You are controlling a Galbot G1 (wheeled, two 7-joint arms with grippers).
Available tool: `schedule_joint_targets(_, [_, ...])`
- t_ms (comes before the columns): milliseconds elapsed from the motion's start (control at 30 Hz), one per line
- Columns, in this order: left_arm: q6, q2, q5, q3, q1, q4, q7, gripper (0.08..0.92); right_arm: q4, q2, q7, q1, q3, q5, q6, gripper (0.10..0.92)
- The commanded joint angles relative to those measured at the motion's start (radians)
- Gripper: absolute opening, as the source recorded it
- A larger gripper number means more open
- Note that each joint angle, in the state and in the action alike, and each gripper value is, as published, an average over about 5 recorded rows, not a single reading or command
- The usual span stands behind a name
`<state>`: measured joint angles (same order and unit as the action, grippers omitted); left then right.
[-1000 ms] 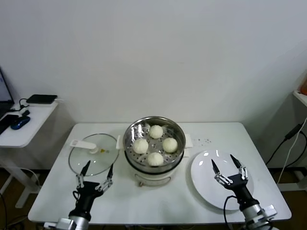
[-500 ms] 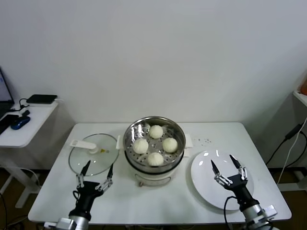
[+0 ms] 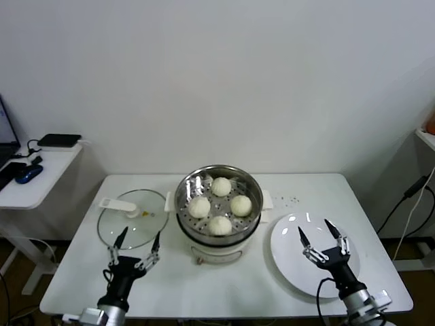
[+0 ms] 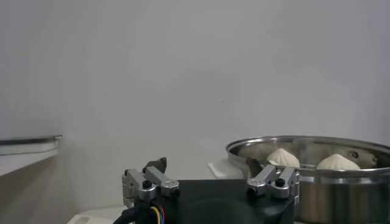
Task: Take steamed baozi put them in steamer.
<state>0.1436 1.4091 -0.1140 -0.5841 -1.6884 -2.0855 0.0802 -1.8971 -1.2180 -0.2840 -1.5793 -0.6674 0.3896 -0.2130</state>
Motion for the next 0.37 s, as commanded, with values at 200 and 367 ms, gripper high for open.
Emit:
schedule_joint_targets(200, [0.002, -0.001, -0.002, -0.003, -0.001, 0.002, 0.002, 0.823, -0.002, -0.008, -0.002, 0.0, 0.006, -0.006, -0.002, 0.823])
schedule_joint_targets(367, [0.003, -0.001, -0.003, -0.003, -0.002, 0.004, 0.003, 0.823, -0.002, -0.012, -0.004, 0.0, 0.008, -0.007, -0.002, 0.823])
